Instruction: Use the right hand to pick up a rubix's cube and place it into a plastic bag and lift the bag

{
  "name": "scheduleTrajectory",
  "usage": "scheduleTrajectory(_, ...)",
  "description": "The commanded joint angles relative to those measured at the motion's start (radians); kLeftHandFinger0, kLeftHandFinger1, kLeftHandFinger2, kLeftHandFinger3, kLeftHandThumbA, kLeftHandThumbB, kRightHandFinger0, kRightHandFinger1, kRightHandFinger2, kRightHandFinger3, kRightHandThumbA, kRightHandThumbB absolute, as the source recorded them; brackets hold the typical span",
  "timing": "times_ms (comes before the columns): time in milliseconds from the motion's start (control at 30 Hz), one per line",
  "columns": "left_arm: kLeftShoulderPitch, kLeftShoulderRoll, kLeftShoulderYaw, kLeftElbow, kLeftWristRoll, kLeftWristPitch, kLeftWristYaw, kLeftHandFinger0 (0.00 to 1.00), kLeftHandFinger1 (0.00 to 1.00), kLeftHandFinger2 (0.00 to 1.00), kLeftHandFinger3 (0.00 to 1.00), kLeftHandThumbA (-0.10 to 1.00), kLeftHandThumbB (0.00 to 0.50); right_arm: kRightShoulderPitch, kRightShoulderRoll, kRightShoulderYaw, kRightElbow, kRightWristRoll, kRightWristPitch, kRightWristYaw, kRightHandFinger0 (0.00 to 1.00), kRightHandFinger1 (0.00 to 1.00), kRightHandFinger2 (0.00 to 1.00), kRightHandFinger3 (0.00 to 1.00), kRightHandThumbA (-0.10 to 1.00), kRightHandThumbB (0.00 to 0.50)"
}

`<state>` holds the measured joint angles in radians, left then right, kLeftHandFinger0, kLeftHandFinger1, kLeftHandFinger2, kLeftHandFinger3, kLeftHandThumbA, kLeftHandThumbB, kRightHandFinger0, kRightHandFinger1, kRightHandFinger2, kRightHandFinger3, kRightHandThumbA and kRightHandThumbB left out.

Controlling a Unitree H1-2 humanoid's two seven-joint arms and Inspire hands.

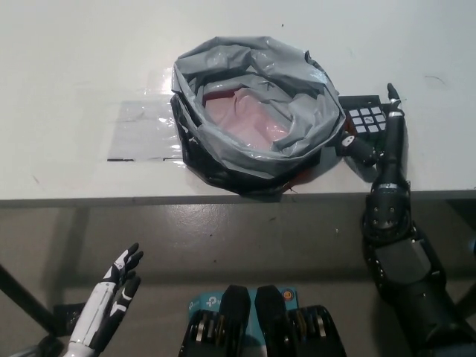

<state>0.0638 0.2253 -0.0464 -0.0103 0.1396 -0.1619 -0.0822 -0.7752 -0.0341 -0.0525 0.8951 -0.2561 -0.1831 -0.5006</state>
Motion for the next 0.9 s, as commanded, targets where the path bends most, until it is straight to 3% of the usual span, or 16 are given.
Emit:
scheduleTrajectory(0,-0.002,0.015,-0.003,-0.029,0.017,-0.040,-0.003,1.00,1.00,1.00,1.00,0.97,0.217,-0.074,0.005,-0.007,0.002,0.029,-0.038,-0.012,1.00,1.00,1.00,1.00,0.81,0.417)
scheduleTrajectory(867,0.000,0.014,0.000,-0.031,0.017,-0.044,-0.003,1.00,1.00,1.00,1.00,0.98,0.205,-0.124,0.004,-0.021,0.189,0.108,-0.112,0.020,1.00,1.00,1.00,1.00,0.71,0.419)
